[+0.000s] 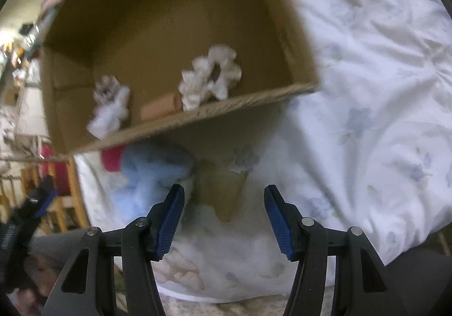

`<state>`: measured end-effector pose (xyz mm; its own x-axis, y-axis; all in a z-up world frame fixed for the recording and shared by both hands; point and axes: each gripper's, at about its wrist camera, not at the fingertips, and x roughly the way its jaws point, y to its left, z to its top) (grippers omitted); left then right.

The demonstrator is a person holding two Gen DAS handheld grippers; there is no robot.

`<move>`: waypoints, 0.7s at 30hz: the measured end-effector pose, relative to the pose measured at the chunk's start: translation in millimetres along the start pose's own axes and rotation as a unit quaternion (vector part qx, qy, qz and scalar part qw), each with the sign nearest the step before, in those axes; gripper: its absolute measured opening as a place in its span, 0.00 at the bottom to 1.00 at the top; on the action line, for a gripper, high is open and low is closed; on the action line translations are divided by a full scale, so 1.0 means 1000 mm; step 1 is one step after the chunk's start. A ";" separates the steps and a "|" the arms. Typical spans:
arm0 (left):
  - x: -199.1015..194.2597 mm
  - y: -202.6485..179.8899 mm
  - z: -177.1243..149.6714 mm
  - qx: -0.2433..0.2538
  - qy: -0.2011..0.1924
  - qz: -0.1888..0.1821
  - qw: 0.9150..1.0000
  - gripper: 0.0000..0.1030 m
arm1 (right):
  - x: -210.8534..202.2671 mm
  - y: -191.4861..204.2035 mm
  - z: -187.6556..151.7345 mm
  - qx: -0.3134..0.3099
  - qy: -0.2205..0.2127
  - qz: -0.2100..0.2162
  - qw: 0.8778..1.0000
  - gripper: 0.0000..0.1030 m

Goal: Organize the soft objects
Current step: 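Move both open tools back toward the remaining plush toys, then grasp the light blue plush with the left tool while the right tool grasps the clear cup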

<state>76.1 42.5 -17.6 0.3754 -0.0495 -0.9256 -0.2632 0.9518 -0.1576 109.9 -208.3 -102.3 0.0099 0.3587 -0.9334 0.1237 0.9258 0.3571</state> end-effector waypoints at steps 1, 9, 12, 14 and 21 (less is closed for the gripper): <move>0.000 0.002 0.000 -0.004 0.001 0.000 1.000 0.58 | 0.005 0.003 0.001 -0.004 0.005 -0.002 1.000 0.61; 0.003 0.006 0.000 -0.013 0.008 -0.001 1.000 0.58 | 0.010 0.016 0.000 -0.048 0.006 -0.017 0.999 0.11; 0.004 0.002 -0.002 -0.007 0.010 -0.006 1.000 0.58 | 0.000 0.014 -0.001 -0.052 -0.004 -0.004 0.999 0.08; 0.005 -0.004 -0.004 -0.006 0.017 -0.017 1.000 0.58 | -0.010 0.011 -0.002 -0.048 -0.017 0.012 0.999 0.08; 0.017 -0.046 -0.015 0.051 0.053 -0.060 0.995 0.71 | -0.049 -0.016 -0.012 -0.019 -0.056 0.053 0.997 0.08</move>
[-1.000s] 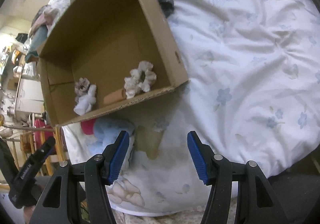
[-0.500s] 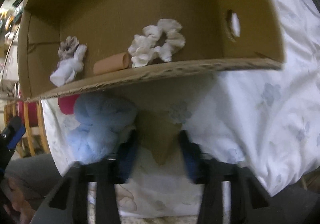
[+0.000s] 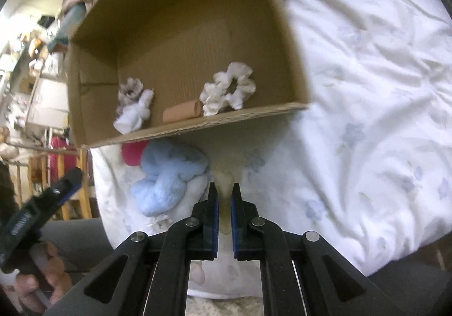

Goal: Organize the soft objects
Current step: 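Grasp the light blue plush with the left tool while the right tool grasps the clear cup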

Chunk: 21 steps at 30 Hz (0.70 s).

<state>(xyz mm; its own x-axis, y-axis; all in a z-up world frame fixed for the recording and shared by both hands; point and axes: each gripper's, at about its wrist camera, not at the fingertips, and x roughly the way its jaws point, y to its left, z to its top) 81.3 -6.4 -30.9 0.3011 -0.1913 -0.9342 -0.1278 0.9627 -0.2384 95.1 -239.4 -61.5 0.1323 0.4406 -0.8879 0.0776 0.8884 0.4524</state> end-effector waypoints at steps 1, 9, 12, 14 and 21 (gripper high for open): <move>0.005 -0.009 -0.003 0.014 0.009 -0.008 1.000 0.72 | -0.007 -0.004 -0.001 0.008 -0.009 0.005 1.000 0.08; 0.055 -0.090 -0.028 0.177 0.063 0.023 0.982 0.72 | -0.042 -0.023 -0.001 0.047 -0.052 0.017 0.997 0.08; 0.071 -0.104 -0.034 0.225 0.061 0.053 0.971 0.72 | -0.045 -0.027 -0.001 0.054 -0.055 0.016 0.997 0.09; 0.080 -0.107 -0.034 0.238 0.061 0.050 0.968 0.72 | -0.046 -0.028 -0.001 0.055 -0.057 0.015 0.997 0.09; 0.099 -0.095 -0.028 0.223 0.084 0.040 0.970 0.26 | -0.036 -0.020 -0.004 0.043 -0.046 0.007 0.998 0.09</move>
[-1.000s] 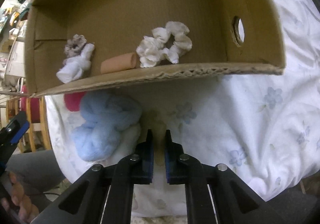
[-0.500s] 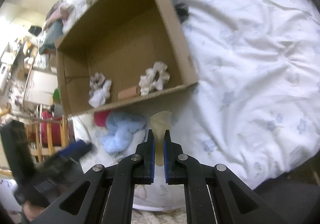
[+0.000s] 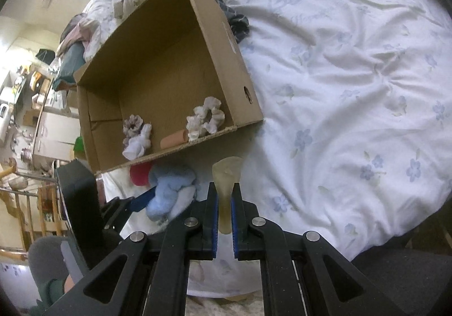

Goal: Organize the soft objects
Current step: 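Grasp the light blue plush with the left tool while the right tool grasps the clear cup, then carry the blue plush and clear cup over the box with both tools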

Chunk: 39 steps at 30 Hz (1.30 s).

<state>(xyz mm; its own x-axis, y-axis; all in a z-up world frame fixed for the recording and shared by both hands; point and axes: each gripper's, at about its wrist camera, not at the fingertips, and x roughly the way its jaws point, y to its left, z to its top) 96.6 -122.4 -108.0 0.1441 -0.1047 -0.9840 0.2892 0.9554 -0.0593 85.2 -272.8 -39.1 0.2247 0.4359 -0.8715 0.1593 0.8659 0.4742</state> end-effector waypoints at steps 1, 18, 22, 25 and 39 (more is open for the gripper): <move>-0.002 0.003 0.000 -0.009 -0.001 -0.007 1.000 0.23 | 0.000 0.000 0.000 0.000 0.000 0.000 1.000 0.09; -0.089 0.041 -0.030 -0.079 -0.091 -0.014 0.993 0.20 | 0.006 0.008 0.000 -0.019 0.006 0.006 1.000 0.09; -0.116 0.047 -0.046 -0.090 -0.118 -0.005 0.989 0.20 | 0.004 0.016 -0.003 -0.039 0.008 0.016 0.999 0.09; -0.130 0.052 -0.051 -0.098 -0.135 0.003 0.986 0.20 | -0.001 0.021 -0.005 -0.049 0.003 0.023 0.999 0.09; -0.173 0.096 -0.049 -0.150 -0.172 0.005 0.974 0.20 | -0.042 0.053 -0.009 -0.074 -0.037 0.079 0.993 0.09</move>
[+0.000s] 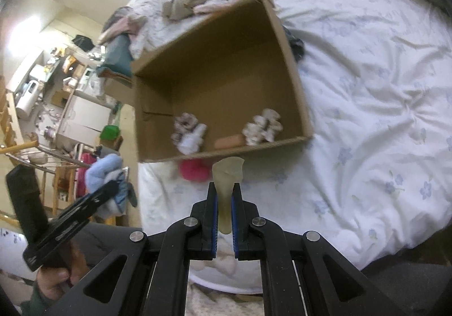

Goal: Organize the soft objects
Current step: 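Carry the blue plush and clear cup over the box with both tools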

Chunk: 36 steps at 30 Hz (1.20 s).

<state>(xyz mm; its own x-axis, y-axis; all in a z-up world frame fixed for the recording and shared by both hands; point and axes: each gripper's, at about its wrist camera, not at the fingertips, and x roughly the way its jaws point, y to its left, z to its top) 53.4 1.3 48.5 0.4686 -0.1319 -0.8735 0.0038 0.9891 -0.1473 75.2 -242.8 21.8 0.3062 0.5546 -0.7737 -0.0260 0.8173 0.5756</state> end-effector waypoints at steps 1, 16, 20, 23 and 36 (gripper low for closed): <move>-0.003 0.001 0.004 -0.002 -0.005 -0.001 1.000 0.20 | -0.002 0.005 0.002 -0.003 -0.003 0.005 1.000 0.09; -0.009 0.006 0.060 -0.001 -0.039 -0.020 0.999 0.20 | -0.018 0.031 0.054 -0.021 -0.043 0.041 0.998 0.09; 0.010 -0.001 0.073 0.011 -0.029 -0.022 0.999 0.20 | -0.005 0.029 0.067 -0.024 -0.035 0.031 0.999 0.09; 0.025 -0.007 0.081 0.017 -0.024 -0.024 0.999 0.20 | 0.009 0.023 0.074 -0.021 -0.029 0.015 0.999 0.09; 0.090 0.004 0.083 -0.001 -0.014 -0.008 1.000 0.21 | 0.070 -0.001 0.078 -0.008 0.013 -0.024 1.000 0.09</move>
<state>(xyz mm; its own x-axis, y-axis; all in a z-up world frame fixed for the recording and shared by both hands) 169.1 -0.9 8.2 0.4924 -0.1457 -0.8581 0.0096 0.9867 -0.1621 170.7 -217.2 -12.3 0.2827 0.5184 -0.8070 -0.0273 0.8454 0.5335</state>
